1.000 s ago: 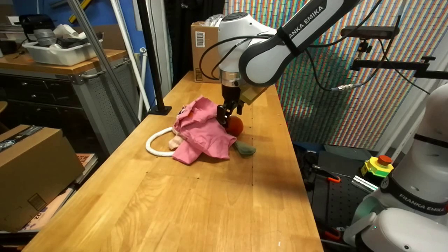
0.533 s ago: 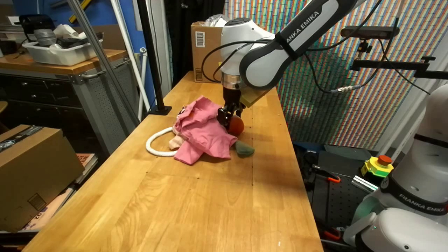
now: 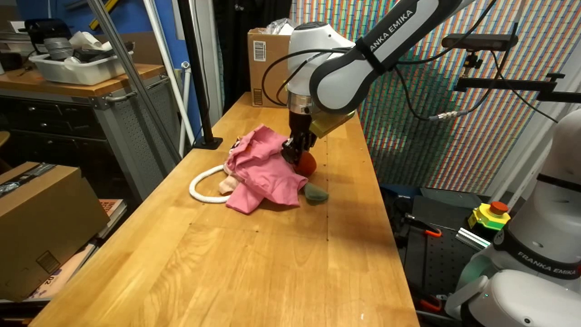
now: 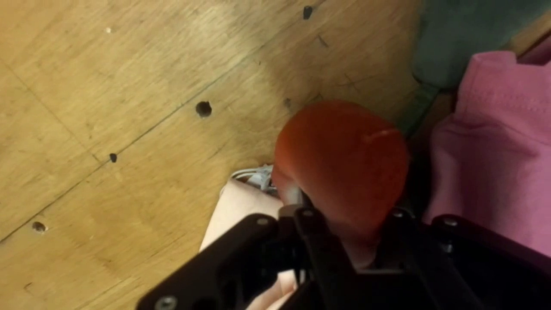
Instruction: Put the plushy and peach shirt on the right and put the pink shirt on the left
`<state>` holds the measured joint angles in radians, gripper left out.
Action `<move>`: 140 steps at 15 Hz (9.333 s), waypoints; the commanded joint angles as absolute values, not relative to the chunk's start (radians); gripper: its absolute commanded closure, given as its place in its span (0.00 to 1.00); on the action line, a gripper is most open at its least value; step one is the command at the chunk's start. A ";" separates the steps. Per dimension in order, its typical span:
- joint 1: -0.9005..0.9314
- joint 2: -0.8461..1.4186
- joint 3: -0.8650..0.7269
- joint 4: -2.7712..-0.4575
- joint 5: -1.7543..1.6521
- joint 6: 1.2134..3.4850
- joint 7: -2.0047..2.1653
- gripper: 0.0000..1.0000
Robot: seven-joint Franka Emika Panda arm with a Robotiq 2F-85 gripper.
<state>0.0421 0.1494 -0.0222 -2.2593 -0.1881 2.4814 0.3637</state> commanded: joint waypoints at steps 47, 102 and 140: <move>-0.240 0.294 -0.245 -1.291 -0.027 1.637 -0.306 0.90; 0.080 0.307 0.089 -1.628 -0.115 1.510 -0.444 0.00; 0.179 0.320 0.081 -1.976 -0.514 2.141 0.021 0.62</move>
